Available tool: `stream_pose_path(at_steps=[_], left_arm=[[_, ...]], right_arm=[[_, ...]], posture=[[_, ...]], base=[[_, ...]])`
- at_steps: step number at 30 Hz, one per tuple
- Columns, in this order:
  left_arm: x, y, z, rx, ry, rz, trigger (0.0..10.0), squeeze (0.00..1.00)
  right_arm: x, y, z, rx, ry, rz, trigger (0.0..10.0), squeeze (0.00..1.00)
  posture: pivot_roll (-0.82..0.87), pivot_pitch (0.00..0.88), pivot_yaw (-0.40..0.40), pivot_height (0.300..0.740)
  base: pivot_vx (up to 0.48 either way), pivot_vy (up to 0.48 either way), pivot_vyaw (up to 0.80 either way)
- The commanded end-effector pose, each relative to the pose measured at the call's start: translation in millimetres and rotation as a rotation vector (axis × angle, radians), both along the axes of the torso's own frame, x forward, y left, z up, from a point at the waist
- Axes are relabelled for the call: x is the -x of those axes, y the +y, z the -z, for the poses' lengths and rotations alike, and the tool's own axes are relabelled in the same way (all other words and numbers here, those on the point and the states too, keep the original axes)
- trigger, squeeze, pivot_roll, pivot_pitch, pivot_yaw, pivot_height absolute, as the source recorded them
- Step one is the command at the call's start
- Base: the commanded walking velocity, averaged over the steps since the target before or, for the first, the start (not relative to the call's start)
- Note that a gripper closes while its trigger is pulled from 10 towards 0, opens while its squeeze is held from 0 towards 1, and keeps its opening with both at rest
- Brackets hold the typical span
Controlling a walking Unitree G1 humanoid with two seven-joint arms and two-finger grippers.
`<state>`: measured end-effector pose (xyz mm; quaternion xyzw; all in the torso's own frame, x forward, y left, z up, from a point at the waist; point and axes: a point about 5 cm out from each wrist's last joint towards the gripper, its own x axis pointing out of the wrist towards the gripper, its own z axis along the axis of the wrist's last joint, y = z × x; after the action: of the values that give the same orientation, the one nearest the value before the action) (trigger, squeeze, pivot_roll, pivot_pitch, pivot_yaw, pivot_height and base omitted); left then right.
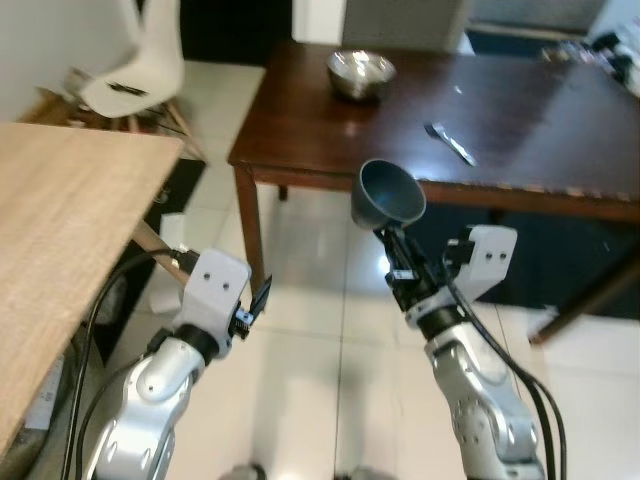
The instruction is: Setting the table
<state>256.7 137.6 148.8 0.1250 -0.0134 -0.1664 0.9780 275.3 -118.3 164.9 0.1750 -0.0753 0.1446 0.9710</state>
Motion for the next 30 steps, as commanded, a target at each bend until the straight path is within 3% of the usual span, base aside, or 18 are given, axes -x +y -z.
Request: stream_pose_path(at_steps=[1, 20, 30], left_arm=[[0.4, 0.2, 3.9, -0.006, 0.021, -0.003, 10.0, 0.00], [-1.0, 0.7, 4.7, -0.006, 0.023, -0.014, 10.0, 0.00], [-3.0, 4.2, 5.1, -0.004, 0.018, -0.050, 10.0, 0.00]], right_arm=[[0.1, -1.2, -0.8, -0.008, -0.002, 0.009, 10.0, 0.00], [-1.5, -3.6, -2.9, -0.003, -0.012, 0.024, 10.0, 0.00], [-7.1, -12.6, -7.5, -0.016, -0.027, 0.074, 10.0, 0.00]], posture=[[-0.05, 0.039, 0.034, 0.740], [-0.05, 0.041, 0.035, 0.740], [-0.05, 0.043, 0.032, 0.740]], base=[[0.000, 0.000, 0.00], [0.000, 0.000, 0.00], [0.000, 0.000, 0.79]])
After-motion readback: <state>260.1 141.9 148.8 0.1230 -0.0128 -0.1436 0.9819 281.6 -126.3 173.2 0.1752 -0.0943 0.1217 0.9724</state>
